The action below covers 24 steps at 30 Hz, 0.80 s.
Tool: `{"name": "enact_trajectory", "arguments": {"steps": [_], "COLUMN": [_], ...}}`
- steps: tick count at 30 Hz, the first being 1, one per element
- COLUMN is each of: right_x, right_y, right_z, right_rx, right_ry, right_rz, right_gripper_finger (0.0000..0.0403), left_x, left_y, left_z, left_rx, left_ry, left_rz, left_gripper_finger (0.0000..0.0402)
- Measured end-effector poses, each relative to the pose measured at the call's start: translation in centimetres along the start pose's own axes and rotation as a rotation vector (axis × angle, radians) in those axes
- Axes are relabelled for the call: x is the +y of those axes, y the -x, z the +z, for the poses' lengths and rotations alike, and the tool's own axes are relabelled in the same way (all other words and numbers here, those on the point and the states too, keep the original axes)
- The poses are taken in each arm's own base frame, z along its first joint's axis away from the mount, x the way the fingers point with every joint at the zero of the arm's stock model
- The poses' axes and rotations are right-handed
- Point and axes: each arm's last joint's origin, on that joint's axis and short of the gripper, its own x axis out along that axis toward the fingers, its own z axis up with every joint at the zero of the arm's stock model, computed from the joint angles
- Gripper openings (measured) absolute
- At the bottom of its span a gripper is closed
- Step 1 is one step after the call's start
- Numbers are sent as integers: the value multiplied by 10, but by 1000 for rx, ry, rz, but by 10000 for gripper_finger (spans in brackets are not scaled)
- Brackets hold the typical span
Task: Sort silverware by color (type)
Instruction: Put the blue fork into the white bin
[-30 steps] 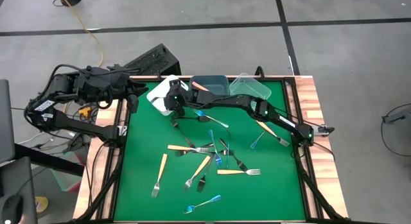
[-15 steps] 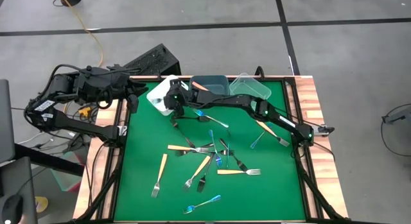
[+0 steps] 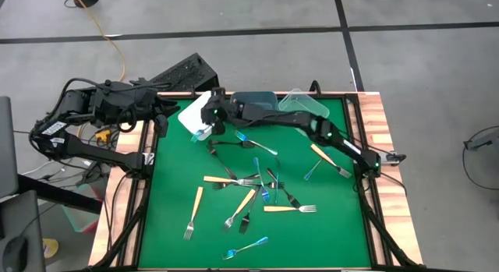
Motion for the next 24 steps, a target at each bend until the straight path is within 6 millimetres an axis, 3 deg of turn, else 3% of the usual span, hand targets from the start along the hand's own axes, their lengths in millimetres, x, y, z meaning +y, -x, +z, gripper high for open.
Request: {"name": "enact_trajectory", "arguments": {"steps": [6, 9, 13, 20, 24], "right_x": [-46, -50, -24, 57, 70], "right_y": [64, 90, 97, 58, 56], "right_z": [16, 29, 44, 47, 51], "right_rx": [-178, -303, -318, -241, -239], "right_ry": [-137, -181, -152, -114, -76], "right_rz": [302, 456, 508, 574, 538], "right_gripper_finger": [103, 103, 87, 9, 10], "left_x": [0, 0, 0, 0, 1], "left_y": [0, 0, 0, 0, 0], "left_z": [0, 0, 0, -1, -2], "left_rx": [1, 1, 0, 10, 21], "left_ry": [-14, -28, -28, -7, 3], "left_rz": [-2, -2, -1, 4, 7], "left_gripper_finger": [83, 83, 83, 83, 83]}}
